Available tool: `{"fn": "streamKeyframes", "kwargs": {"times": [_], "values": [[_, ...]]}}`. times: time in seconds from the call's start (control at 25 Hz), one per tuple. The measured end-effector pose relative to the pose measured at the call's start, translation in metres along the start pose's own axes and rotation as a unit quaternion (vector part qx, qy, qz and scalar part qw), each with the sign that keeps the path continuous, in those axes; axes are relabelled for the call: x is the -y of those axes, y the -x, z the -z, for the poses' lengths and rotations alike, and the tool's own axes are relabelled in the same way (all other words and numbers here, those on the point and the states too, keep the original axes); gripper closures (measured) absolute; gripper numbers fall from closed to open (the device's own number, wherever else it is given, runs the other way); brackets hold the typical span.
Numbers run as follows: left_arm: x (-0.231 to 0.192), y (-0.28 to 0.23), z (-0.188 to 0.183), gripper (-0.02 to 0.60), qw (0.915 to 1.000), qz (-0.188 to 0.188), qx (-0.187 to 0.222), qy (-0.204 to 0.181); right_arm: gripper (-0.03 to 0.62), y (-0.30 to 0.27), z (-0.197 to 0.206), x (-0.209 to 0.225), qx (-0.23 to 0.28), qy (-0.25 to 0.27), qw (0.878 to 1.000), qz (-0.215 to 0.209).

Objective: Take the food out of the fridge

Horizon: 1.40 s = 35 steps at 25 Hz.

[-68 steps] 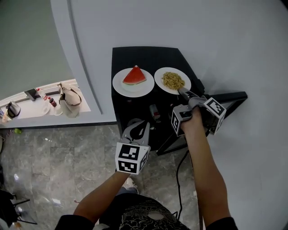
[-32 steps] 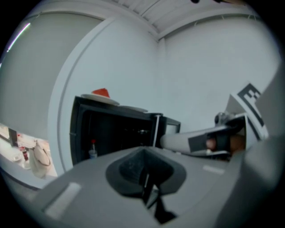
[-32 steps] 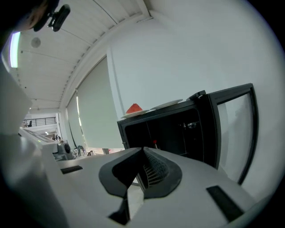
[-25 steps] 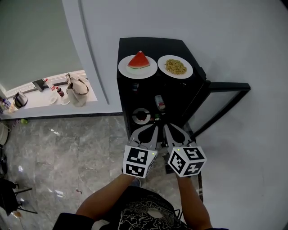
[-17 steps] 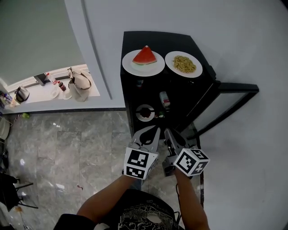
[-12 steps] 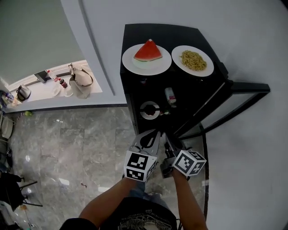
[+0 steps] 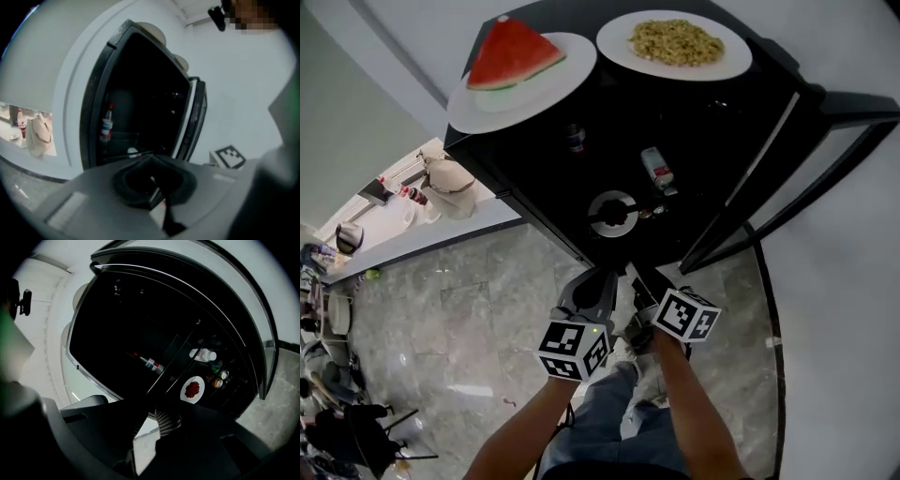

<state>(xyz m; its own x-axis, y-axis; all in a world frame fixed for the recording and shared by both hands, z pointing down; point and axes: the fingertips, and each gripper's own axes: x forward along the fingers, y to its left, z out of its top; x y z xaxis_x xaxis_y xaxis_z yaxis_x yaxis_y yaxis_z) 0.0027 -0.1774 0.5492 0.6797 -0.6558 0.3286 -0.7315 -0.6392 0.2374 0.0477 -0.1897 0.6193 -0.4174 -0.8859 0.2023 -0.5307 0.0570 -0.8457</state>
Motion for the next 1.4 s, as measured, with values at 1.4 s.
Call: {"fn": "streamKeyframes", "kwargs": {"times": [1.4], "values": [[-0.080,-0.077,0.129,0.580,0.9983,-0.033,-0.001,-0.048,0.580,-0.166,0.056,0.199,0.025,-0.285,0.958,-0.022]]}}
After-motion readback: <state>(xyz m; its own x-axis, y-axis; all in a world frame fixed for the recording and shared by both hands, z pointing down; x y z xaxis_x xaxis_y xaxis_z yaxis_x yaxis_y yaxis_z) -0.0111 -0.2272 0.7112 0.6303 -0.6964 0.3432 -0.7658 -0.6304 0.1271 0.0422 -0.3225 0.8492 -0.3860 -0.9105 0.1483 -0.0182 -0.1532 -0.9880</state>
